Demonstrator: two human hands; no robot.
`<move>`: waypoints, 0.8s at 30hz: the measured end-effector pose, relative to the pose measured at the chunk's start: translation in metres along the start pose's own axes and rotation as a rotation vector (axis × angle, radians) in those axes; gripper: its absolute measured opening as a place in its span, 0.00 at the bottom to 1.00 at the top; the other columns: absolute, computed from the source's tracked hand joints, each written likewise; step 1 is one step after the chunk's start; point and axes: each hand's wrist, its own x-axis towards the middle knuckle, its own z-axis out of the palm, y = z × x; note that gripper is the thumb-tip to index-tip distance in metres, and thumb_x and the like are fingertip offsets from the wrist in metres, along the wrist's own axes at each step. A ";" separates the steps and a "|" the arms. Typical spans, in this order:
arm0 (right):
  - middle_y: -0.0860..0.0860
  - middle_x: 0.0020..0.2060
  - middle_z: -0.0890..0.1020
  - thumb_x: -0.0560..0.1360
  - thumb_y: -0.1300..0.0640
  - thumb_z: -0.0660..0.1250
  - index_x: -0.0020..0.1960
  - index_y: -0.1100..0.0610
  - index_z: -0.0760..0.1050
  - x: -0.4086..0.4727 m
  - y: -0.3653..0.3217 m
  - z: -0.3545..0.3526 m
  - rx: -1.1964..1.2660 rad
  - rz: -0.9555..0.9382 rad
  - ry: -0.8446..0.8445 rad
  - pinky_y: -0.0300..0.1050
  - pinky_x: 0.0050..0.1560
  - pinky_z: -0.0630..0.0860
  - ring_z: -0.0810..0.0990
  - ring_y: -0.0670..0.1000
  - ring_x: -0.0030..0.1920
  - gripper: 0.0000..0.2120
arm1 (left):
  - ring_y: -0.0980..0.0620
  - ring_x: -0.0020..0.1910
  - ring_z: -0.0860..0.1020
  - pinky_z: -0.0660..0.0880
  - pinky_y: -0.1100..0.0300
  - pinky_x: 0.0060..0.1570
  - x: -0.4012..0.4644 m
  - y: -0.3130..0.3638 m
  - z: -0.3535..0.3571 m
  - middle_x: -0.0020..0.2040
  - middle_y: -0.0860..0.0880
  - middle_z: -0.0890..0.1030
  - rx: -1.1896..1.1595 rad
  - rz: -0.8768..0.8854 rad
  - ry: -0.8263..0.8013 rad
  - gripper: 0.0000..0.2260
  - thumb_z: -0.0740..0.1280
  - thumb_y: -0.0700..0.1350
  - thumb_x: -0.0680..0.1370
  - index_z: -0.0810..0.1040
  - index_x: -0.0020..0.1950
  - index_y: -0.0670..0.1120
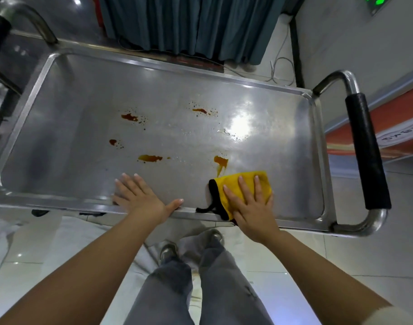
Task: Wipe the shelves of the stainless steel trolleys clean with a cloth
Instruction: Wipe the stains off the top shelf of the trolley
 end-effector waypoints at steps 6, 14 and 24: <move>0.43 0.73 0.30 0.73 0.41 0.42 0.69 0.29 0.31 0.057 0.009 -0.022 -0.044 -0.094 -0.039 0.75 0.65 0.42 0.27 0.58 0.73 0.29 | 0.30 0.71 0.29 0.40 0.34 0.71 -0.003 0.001 -0.002 0.70 0.31 0.25 0.000 0.004 -0.014 0.63 0.46 0.83 0.60 0.24 0.70 0.36; 0.43 0.76 0.37 0.72 0.40 0.44 0.71 0.28 0.38 0.175 0.015 -0.068 -0.009 -0.168 -0.074 0.74 0.66 0.35 0.29 0.56 0.74 0.29 | 0.31 0.69 0.26 0.39 0.35 0.71 -0.006 0.002 -0.005 0.68 0.32 0.22 0.009 -0.001 -0.038 0.60 0.41 0.81 0.59 0.20 0.67 0.36; 0.43 0.77 0.40 0.74 0.41 0.53 0.70 0.26 0.42 0.300 0.020 -0.119 0.006 -0.206 -0.107 0.76 0.65 0.39 0.32 0.57 0.75 0.30 | 0.34 0.68 0.23 0.37 0.37 0.72 -0.006 0.004 -0.003 0.65 0.35 0.17 0.030 -0.039 -0.027 0.60 0.38 0.82 0.55 0.16 0.64 0.38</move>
